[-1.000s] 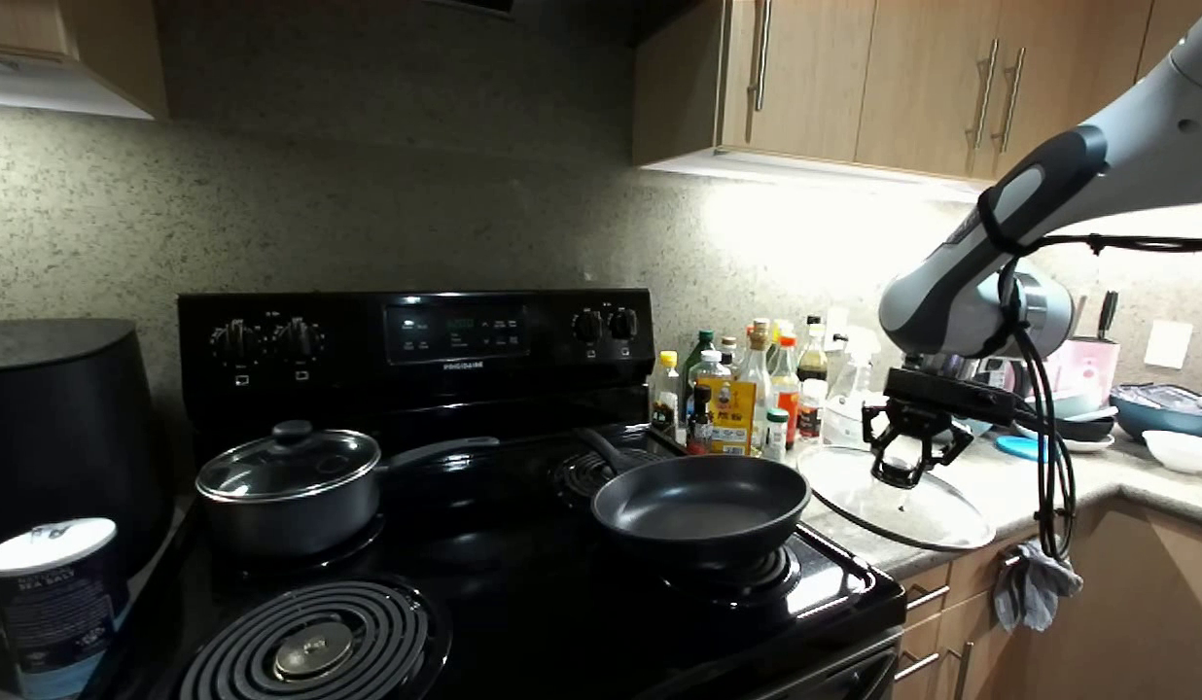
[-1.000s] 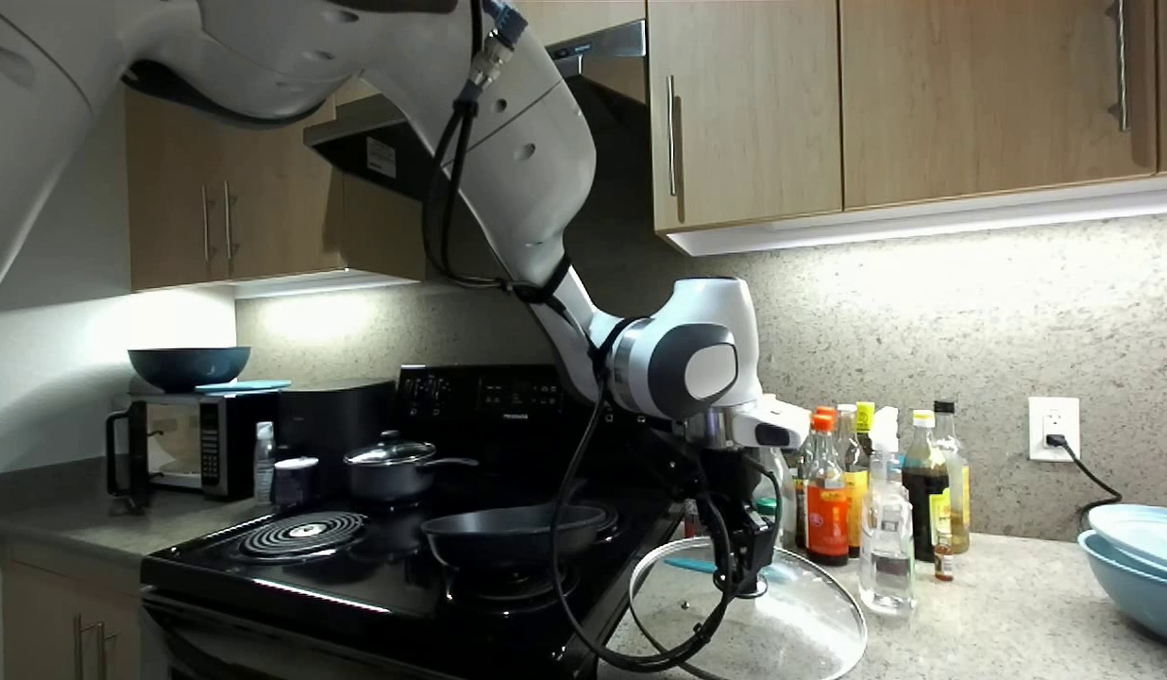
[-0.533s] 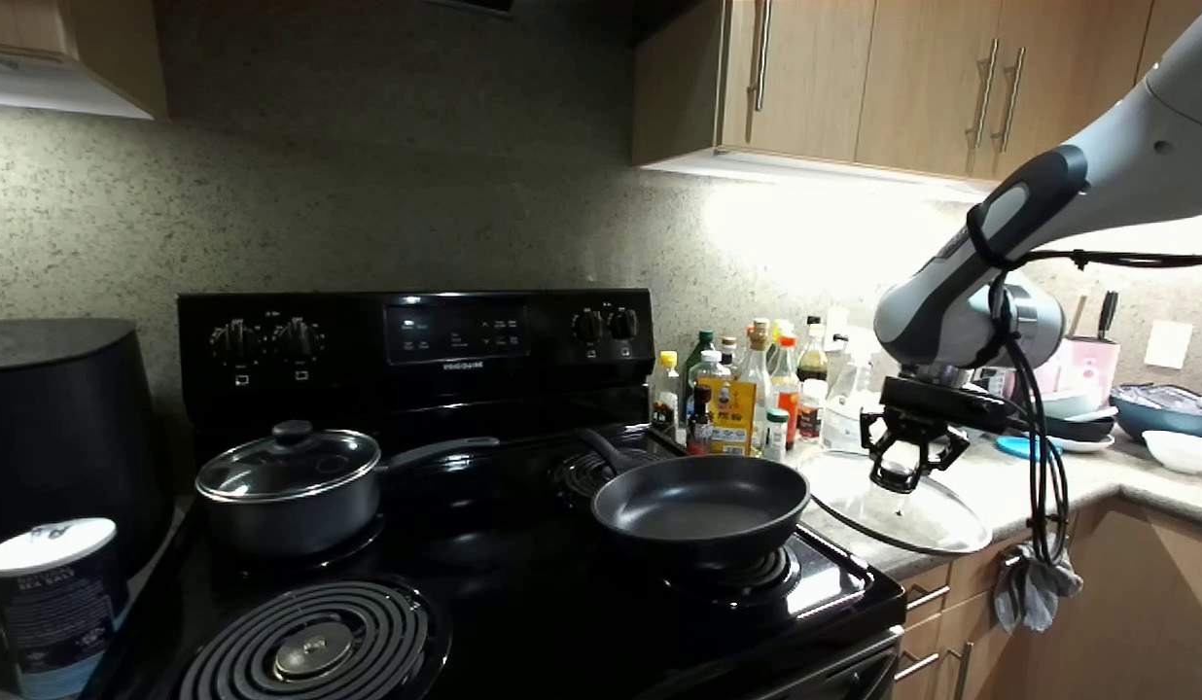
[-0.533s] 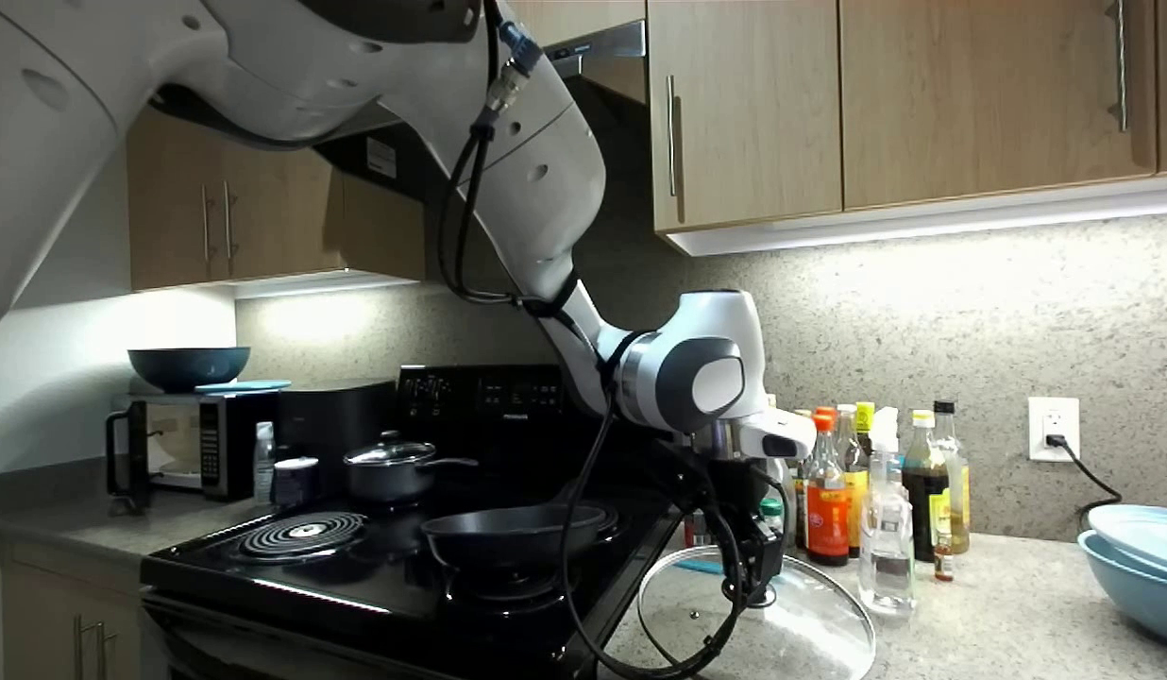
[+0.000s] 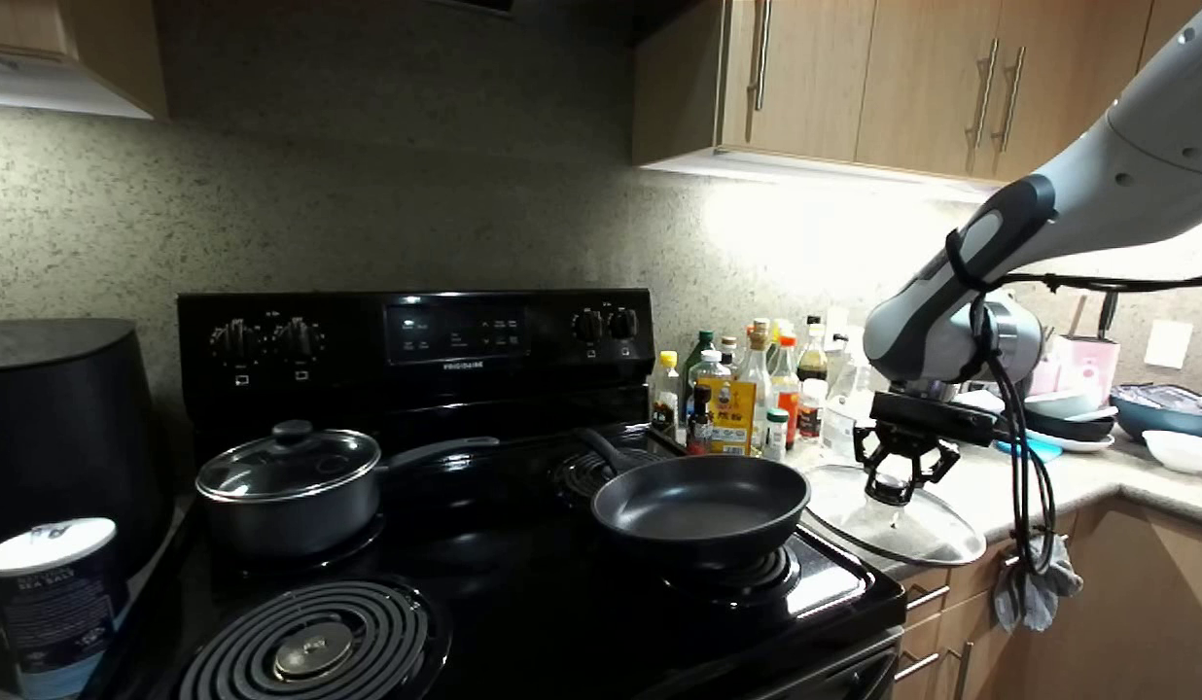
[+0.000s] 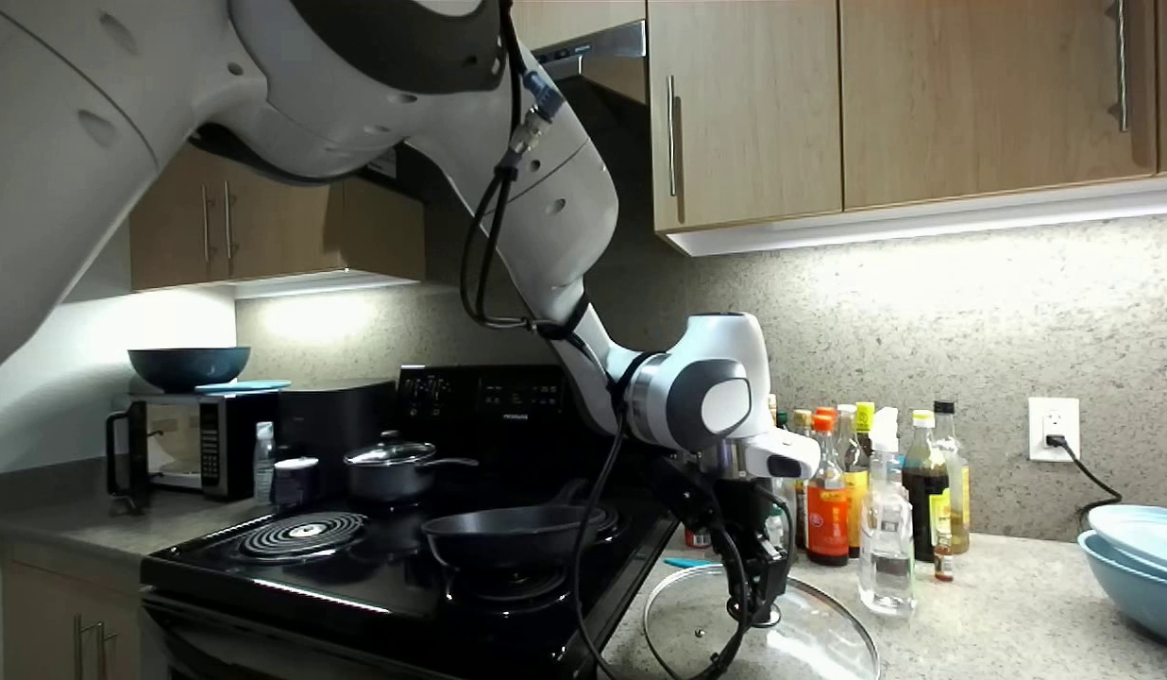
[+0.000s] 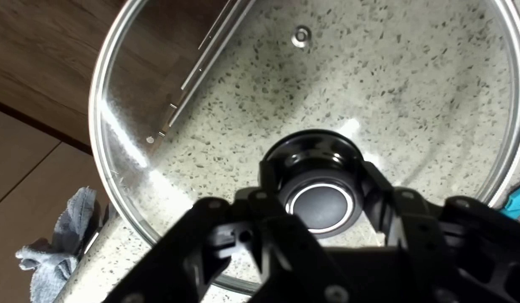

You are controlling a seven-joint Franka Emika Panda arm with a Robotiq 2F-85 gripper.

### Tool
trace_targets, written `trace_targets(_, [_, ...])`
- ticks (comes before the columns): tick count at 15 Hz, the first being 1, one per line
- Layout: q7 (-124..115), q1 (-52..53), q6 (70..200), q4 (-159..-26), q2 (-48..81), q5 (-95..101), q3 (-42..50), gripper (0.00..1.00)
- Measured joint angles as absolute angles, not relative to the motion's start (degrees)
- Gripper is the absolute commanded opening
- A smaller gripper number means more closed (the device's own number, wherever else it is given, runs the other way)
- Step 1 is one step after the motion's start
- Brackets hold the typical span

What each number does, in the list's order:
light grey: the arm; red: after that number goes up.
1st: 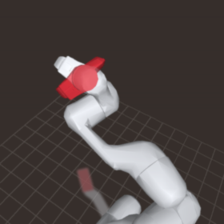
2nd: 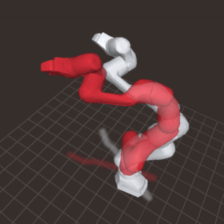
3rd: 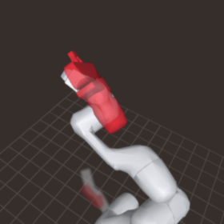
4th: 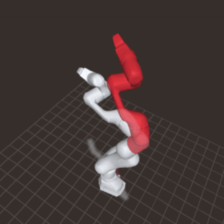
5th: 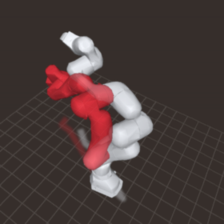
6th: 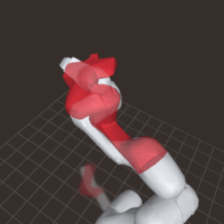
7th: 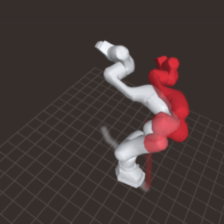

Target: Remove the lid from the pot

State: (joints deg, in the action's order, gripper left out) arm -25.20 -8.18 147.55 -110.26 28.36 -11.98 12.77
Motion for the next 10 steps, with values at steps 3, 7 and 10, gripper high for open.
trace_targets(3, [-26.51,-8.19,147.08,-106.71,31.07,-11.98,12.89,0.26])
trace_targets(7, [-28.07,-8.22,147.06,-102.21,33.88,-11.99,13.09,0.26])
trace_targets(10, [-28.64,-8.29,146.48,-99.5,35.36,-12.02,13.17,0.26])
